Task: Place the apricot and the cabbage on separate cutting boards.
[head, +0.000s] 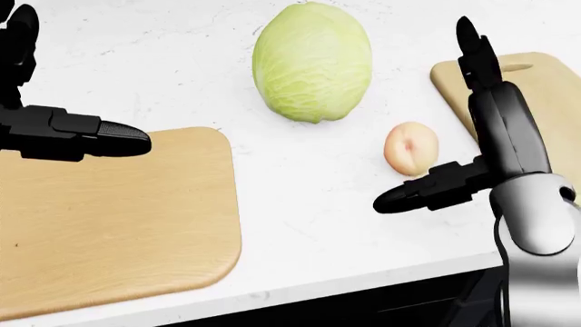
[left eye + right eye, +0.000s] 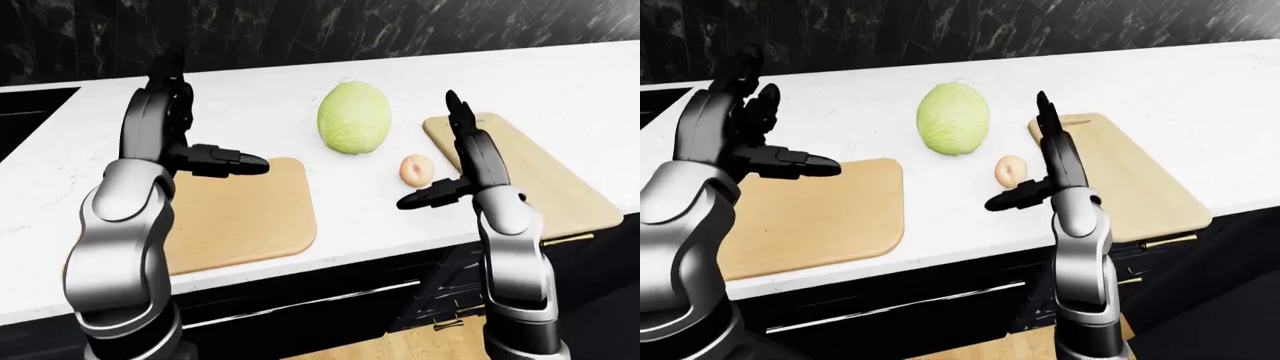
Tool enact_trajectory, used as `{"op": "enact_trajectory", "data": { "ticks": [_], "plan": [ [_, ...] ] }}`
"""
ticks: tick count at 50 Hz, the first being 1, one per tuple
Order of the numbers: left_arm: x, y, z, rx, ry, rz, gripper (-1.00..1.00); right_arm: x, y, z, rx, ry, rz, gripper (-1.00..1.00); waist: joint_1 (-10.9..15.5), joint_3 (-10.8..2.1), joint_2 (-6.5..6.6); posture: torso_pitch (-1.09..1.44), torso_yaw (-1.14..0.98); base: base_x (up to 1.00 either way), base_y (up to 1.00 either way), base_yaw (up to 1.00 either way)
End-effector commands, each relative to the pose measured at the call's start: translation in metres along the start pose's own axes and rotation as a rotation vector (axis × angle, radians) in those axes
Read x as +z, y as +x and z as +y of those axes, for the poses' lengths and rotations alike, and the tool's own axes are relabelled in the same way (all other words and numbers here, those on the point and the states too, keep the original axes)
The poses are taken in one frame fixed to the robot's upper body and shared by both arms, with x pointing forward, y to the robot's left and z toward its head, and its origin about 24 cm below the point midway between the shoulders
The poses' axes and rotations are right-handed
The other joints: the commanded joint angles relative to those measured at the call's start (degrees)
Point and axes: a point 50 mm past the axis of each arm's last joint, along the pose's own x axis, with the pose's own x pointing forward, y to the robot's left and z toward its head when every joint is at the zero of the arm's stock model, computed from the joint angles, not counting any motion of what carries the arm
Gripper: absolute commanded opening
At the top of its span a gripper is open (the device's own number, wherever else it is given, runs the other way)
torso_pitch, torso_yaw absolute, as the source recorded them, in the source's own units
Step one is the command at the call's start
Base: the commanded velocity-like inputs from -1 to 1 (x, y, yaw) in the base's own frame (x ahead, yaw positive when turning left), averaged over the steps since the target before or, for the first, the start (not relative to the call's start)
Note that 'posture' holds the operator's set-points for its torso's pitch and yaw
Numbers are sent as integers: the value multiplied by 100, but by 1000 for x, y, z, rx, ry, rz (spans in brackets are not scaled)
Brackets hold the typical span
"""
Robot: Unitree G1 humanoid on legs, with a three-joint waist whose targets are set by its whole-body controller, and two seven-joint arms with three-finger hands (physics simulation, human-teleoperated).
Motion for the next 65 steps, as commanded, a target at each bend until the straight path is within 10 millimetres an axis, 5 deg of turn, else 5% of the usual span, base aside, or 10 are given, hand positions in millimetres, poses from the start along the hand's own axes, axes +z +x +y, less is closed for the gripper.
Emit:
{"op": "enact_trajectory", "data": {
  "ticks": [1,15,35,48,65],
  "plan": [
    [17,-3,4,19,10,-86,100,15,-1,-8,-39,-24,-80,95,-3,-147,3,0,0,0,0,0],
    [15,-3,4,22,11,-80,100,5,5,-1,-18,7,-38,48,-4,-160,12,0,0,0,0,0],
    [12,-4,5,27,12,-75,100,-8,5,2,-11,7,-9,37,-9,-155,4,0,0,0,0,0],
    [15,-5,6,28,14,-79,100,-6,3,-3,-18,20,-8,0,1,-143,-4,0,0,0,0,0],
    [17,-8,9,37,16,-82,100,3,1,-4,-9,9,-34,-25,-2,-142,1,0,0,0,0,0]
  ]
}}
